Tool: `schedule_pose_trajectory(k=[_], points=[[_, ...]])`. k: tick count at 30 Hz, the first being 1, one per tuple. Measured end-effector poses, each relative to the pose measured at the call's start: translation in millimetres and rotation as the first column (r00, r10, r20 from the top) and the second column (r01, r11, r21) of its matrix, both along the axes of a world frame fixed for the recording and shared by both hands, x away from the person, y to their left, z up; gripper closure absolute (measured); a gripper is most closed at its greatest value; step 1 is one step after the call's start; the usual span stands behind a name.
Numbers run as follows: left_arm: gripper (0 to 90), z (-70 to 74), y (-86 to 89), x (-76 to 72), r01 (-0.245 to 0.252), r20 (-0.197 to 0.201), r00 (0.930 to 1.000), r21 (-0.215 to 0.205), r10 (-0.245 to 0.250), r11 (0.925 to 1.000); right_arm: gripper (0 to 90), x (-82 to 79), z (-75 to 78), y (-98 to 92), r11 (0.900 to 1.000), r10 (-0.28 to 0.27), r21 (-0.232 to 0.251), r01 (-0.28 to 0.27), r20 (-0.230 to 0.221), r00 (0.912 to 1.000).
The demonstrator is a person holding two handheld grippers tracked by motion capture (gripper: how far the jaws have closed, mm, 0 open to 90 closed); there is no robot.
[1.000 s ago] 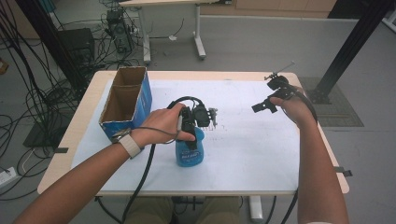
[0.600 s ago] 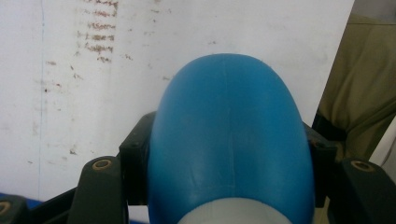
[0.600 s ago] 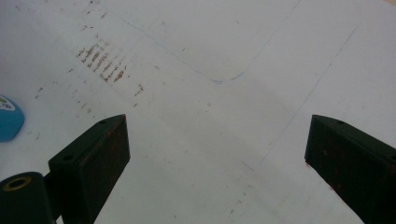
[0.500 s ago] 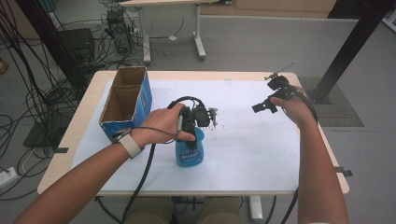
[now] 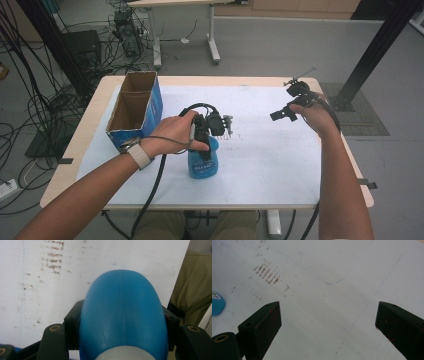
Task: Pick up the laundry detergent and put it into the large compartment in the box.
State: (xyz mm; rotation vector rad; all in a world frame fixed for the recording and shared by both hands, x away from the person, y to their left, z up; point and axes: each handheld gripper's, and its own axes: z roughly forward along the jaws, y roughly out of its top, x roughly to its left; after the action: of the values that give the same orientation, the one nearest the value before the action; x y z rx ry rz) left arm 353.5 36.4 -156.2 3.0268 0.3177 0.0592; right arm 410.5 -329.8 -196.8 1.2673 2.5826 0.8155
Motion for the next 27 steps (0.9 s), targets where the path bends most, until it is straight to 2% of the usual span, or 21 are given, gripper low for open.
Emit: schedule_pose_trajectory(k=[8, 11, 13, 20, 27], points=[[38.1, 2.0, 2.3, -1.0, -0.015, -0.004, 0.9999, 0.002, 0.015, 0.9999, 6.6, -3.0, 2.5, 0.4, 1.0, 0.002, 0.001, -0.002, 0.011, 0.9999], [38.1, 5.0, 6.5, -1.1, -0.034, -0.014, 0.9993, -0.013, 0.034, 0.9993, 6.6, -3.7, 3.2, 0.2, 1.0, -0.002, 0.002, 0.002, 0.007, 1.0], [38.1, 8.3, 8.6, -1.4, -0.039, -0.017, 0.9991, -0.022, 0.039, 0.999, 6.6, -3.9, 3.1, -0.1, 1.0, 0.001, 0.002, -0.001, 0.009, 1.0], [38.1, 22.0, 9.7, -6.1, -0.077, -0.013, 0.9969, -0.013, 0.077, 0.9969, 6.6, -6.4, 5.3, -0.3, 1.0, -0.001, 0.008, 0.001, 0.015, 0.9999], [38.1, 40.2, 15.0, -9.8, -0.143, -0.002, 0.9897, -0.006, 0.143, 0.9897, 6.6, -7.1, 6.3, -0.8, 1.0, -0.003, 0.009, 0.003, 0.012, 0.9999]])
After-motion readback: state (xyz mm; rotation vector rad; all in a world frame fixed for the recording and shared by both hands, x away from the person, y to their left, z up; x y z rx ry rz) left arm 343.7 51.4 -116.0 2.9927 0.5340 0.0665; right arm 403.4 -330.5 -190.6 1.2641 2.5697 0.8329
